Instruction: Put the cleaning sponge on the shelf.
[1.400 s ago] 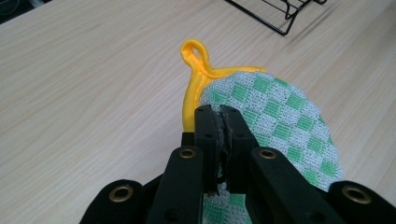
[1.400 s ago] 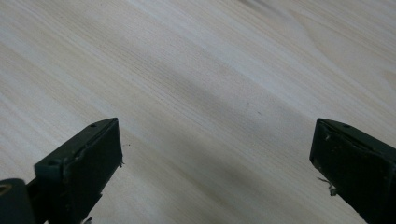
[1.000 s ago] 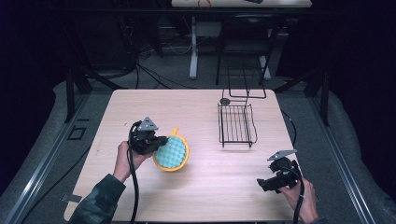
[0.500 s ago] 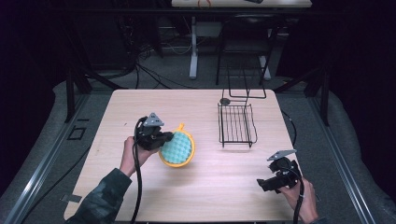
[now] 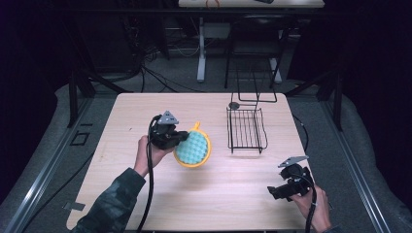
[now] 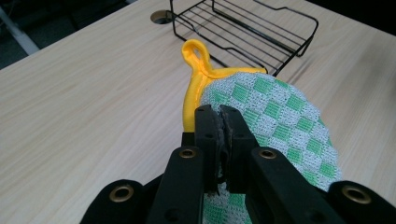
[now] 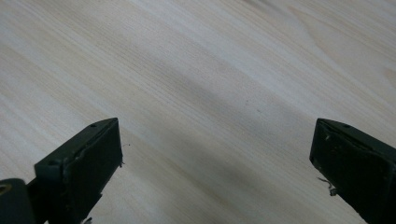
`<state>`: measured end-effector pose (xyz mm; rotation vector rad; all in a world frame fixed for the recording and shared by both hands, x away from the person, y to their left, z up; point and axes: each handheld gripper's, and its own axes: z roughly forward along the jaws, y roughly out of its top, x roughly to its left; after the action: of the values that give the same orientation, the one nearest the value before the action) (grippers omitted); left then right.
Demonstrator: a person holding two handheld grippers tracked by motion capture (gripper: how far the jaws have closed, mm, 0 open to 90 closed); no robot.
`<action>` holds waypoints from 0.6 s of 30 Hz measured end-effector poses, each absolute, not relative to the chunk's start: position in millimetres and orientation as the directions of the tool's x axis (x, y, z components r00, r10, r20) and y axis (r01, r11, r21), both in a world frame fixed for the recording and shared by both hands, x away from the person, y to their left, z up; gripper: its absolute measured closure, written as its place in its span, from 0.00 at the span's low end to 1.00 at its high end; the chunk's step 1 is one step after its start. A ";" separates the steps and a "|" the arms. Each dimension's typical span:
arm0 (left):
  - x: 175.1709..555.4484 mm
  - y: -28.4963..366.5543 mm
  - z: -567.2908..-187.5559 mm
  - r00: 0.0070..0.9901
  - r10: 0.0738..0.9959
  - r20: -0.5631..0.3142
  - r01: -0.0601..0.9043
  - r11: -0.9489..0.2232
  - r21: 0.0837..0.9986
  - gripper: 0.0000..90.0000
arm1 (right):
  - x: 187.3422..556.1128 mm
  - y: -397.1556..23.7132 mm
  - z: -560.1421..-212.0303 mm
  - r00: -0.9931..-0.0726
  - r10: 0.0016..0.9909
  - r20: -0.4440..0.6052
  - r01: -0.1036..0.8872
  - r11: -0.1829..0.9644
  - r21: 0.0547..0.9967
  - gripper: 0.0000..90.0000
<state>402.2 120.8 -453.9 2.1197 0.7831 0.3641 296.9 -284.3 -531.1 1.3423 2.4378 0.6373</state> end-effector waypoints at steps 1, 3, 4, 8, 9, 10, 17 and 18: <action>405.5 115.3 -452.7 0.767 0.642 -0.016 0.402 -0.460 0.792 0.97 | 296.4 -284.2 -530.8 -0.522 0.852 -0.033 0.726 0.465 0.507 0.02; 409.0 110.2 -451.4 0.773 0.635 -0.015 0.398 -0.466 0.790 0.97 | 296.5 -284.4 -530.6 -0.523 0.852 -0.032 0.725 0.464 0.509 0.02; 409.0 110.2 -451.4 0.773 0.635 -0.015 0.398 -0.466 0.790 0.97 | 296.5 -284.4 -530.6 -0.523 0.852 -0.032 0.725 0.464 0.509 0.02; 415.7 98.5 -449.2 0.778 0.628 -0.018 0.390 -0.461 0.797 0.97 | 297.2 -284.6 -531.6 -0.531 0.847 -0.039 0.721 0.476 0.504 0.02; 417.0 96.0 -449.4 0.777 0.629 -0.022 0.390 -0.453 0.802 0.97 | 297.1 -284.4 -531.7 -0.532 0.846 -0.039 0.720 0.476 0.505 0.02; 418.4 93.8 -449.0 0.780 0.626 -0.026 0.391 -0.454 0.801 0.97 | 296.9 -284.2 -531.6 -0.531 0.846 -0.041 0.721 0.476 0.504 0.02; 426.5 79.4 -444.6 0.787 0.617 -0.018 0.374 -0.454 0.809 0.97 | 297.3 -284.8 -531.6 -0.535 0.844 -0.037 0.720 0.478 0.502 0.02; 427.9 77.7 -444.3 0.788 0.616 -0.018 0.373 -0.453 0.809 0.97 | 297.4 -284.7 -531.7 -0.534 0.845 -0.034 0.721 0.477 0.503 0.02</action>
<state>427.9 77.7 -444.3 2.0958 0.7328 0.3493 297.4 -284.7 -531.7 1.3340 2.4491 0.6362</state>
